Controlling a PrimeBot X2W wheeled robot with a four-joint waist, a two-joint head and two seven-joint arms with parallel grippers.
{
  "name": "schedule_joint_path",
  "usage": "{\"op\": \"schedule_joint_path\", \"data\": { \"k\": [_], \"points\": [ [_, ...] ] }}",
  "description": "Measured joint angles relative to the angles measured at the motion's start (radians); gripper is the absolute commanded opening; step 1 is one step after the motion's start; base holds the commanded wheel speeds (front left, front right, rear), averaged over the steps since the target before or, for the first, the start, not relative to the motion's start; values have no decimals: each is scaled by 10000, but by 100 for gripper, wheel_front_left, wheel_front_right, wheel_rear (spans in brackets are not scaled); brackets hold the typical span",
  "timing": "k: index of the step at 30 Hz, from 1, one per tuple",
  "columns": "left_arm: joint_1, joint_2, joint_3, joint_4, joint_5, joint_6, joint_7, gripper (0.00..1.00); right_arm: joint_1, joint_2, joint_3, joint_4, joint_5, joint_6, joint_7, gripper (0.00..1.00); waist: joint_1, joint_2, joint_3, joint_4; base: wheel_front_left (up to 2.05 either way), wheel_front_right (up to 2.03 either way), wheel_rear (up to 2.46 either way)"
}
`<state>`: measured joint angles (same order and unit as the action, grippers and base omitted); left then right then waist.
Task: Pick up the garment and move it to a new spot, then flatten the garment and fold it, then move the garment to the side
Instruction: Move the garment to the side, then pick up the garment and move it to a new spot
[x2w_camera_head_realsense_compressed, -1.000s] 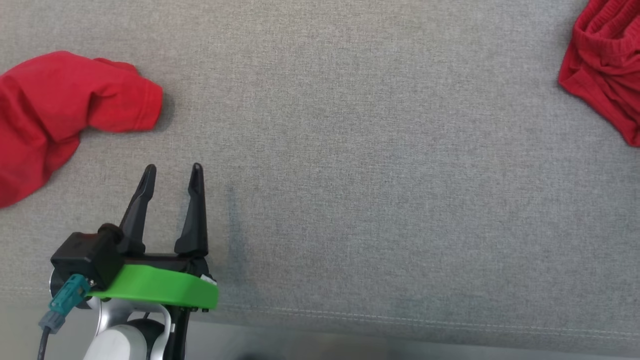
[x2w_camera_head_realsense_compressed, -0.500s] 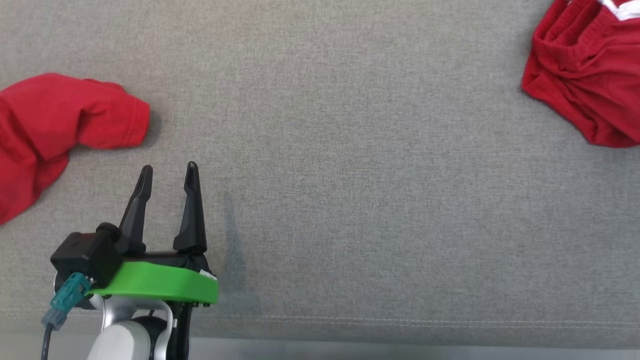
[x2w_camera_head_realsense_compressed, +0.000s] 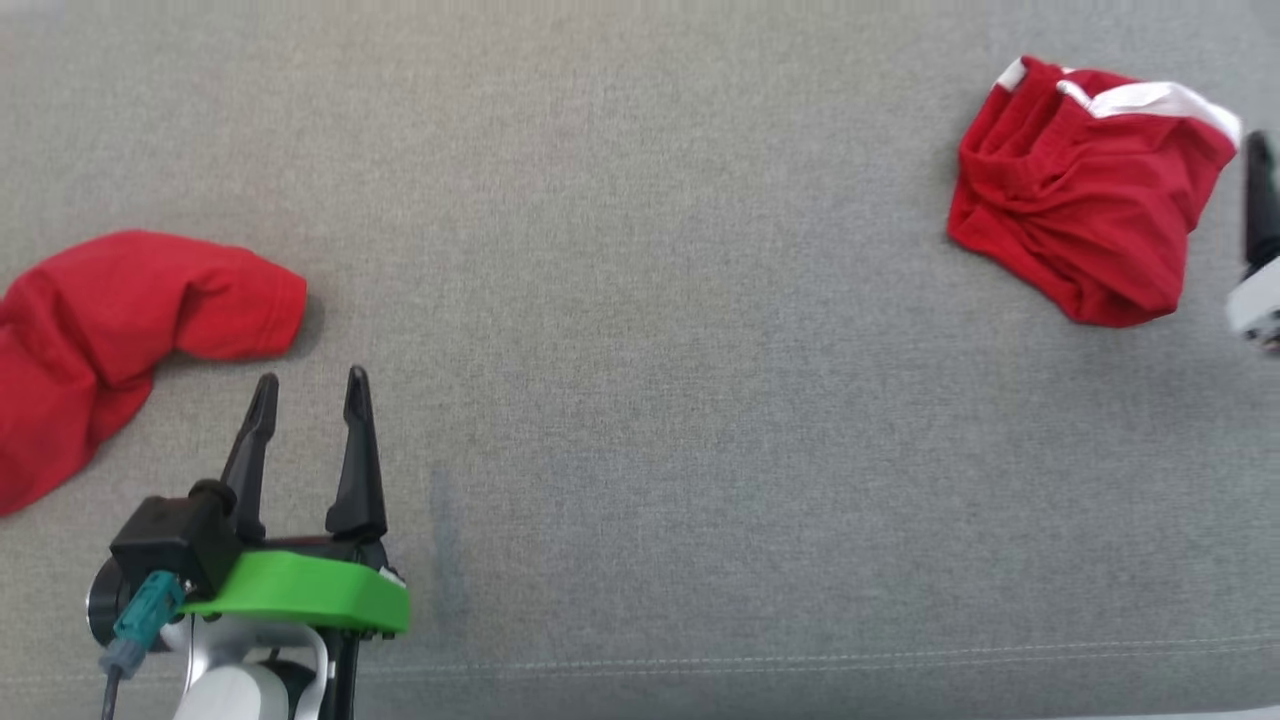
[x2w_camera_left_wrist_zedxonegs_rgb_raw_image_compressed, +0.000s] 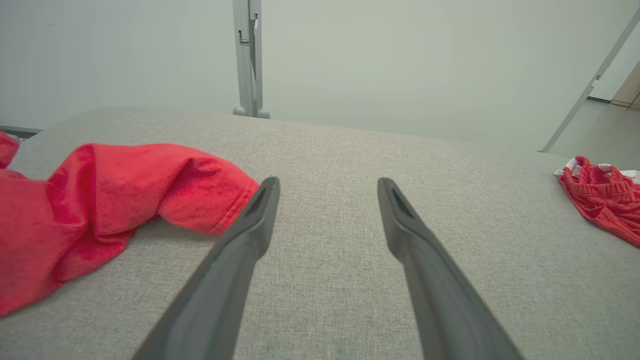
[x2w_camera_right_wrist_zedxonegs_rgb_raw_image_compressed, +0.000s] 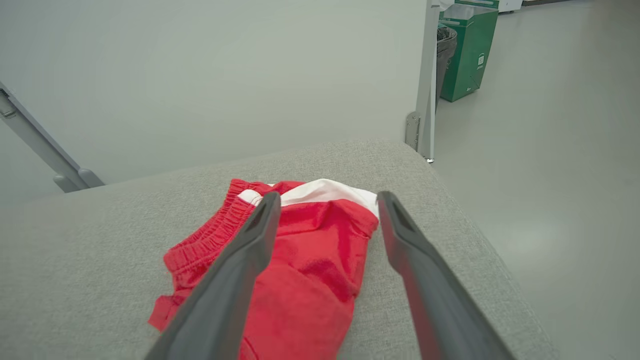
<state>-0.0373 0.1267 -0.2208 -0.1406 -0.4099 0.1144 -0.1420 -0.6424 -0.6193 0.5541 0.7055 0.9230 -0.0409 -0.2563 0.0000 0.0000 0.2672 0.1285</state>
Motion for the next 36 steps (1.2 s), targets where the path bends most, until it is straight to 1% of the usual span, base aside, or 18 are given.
{"op": "schedule_joint_path", "data": {
  "k": [8, 10, 15, 19, 24, 31, 32, 36],
  "points": [
    [647, 165, 84, 539, 54, 0, -263, 100, 1464, 1197, 431, -1177, -748, -506, 2, 100, 0, 0, -1021, -388, 0, 0, 0],
    [723, 184, 178, 633, 113, 0, -441, 100, 1843, 1469, 267, -1615, -940, -675, 10, 100, 0, 0, -1250, -499, 0, 0, 0],
    [1088, 286, 357, 838, 192, 2, -548, 100, 2425, 1860, 25, -2683, -2048, -838, 13, 100, 0, 0, -1711, -832, 0, 0, 0],
    [1386, 299, 470, 1147, 217, 2, -675, 100, 3393, 2150, -42, -2945, -2619, -844, 13, 100, 0, 0, -2018, -1108, 0, 0, 0],
    [1765, 299, 541, 1446, 364, 2, -761, 100, 4656, 2466, -339, -3139, -3012, -844, 15, 100, 0, 0, -2406, -1392, 0, 0, 0],
    [2021, 288, 560, 1492, 364, 4, -792, 100, 5615, 2500, -1641, -3289, -3764, -844, 15, 100, -1, 0, -2726, -1714, 0, 0, 0],
    [2021, 280, 554, 1492, 364, 4, -803, 100, 5766, 2614, -1918, -3425, -3940, -844, 15, 100, 0, 0, -2761, -1734, 0, 0, 0],
    [2019, 234, 487, 1513, 378, 4, -807, 100, 6133, 2790, -2385, -3735, -4330, -844, 15, 100, 0, 0, -2784, -1621, 0, 0, 0]
  ]
}}
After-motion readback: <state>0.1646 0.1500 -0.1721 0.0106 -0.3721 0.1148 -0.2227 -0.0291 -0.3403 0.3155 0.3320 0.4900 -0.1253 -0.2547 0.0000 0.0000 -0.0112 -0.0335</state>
